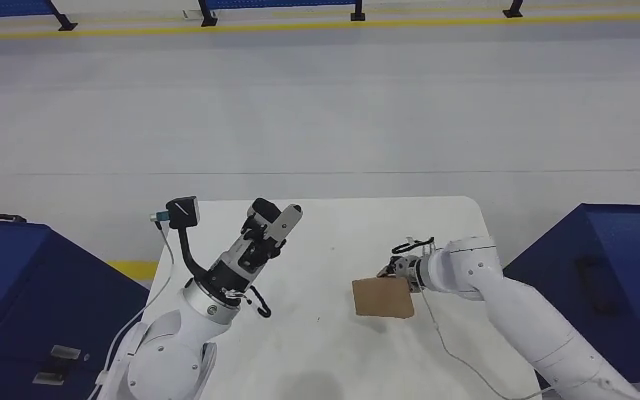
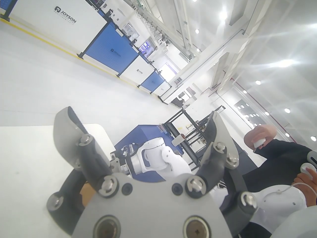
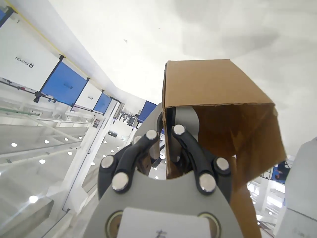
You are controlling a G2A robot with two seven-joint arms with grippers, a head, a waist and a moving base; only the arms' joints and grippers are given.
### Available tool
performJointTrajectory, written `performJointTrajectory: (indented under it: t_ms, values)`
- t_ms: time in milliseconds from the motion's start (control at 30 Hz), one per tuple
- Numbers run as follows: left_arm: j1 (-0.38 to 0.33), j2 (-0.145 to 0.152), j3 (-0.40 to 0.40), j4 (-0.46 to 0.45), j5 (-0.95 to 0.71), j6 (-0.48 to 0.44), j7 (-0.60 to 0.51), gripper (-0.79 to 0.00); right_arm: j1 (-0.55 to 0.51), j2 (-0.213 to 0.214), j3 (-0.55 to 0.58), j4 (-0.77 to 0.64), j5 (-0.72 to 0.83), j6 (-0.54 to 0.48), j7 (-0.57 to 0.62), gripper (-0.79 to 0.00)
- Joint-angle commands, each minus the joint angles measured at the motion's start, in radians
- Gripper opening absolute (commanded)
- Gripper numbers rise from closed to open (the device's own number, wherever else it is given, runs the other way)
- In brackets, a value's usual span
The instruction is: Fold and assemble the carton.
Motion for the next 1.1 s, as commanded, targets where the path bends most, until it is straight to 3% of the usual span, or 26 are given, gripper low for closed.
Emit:
performJointTrajectory:
  t_ms: [0,267,367,433,567,633,700,767,800,833,867,1067]
  values:
    - [0.0,0.0,0.0,0.0,0.0,0.0,0.0,0.0,0.046,0.006,-0.026,-0.002,0.142,0.0,-0.117,0.0]
    - [0.0,0.0,0.0,0.0,0.0,0.0,0.0,0.0,0.113,0.035,-0.035,-0.041,0.318,0.0,-0.182,0.0]
    - [0.0,0.0,0.0,0.0,0.0,0.0,0.0,0.0,0.118,0.056,0.014,-0.114,0.323,0.0,-0.148,0.0]
    - [0.0,0.0,0.0,0.0,0.0,0.0,0.0,0.0,0.118,0.073,0.054,-0.191,0.244,0.0,-0.072,0.0]
    - [0.0,0.0,0.0,0.0,0.0,0.0,0.0,0.0,0.089,0.105,0.142,-0.295,-0.101,0.0,0.329,0.0]
    - [0.0,0.0,0.0,0.0,0.0,0.0,0.0,0.0,0.037,0.117,0.168,-0.269,-0.299,-0.079,0.598,0.0]
    - [0.0,0.0,0.0,0.0,0.0,0.0,0.0,0.0,-0.008,0.132,0.173,-0.205,-0.57,-0.244,0.874,0.0]
    - [0.0,0.0,0.0,0.0,0.0,0.0,0.0,0.0,-0.039,0.149,0.152,-0.103,-0.894,-0.516,1.133,0.0]
    - [0.0,0.0,0.0,0.0,0.0,0.0,0.0,0.0,-0.051,0.152,0.145,-0.031,-0.985,-0.655,1.224,0.0]
    - [0.0,0.0,0.0,0.0,0.0,0.0,0.0,0.0,-0.059,0.149,0.138,0.032,-1.005,-0.745,1.285,0.0]
    - [0.0,0.0,0.0,0.0,0.0,0.0,0.0,0.0,-0.06,0.148,0.134,0.048,-0.998,-0.77,1.304,0.0]
    - [0.0,0.0,0.0,0.0,0.0,0.0,0.0,0.0,-0.06,0.148,0.134,0.048,-0.998,-0.77,1.304,0.0]
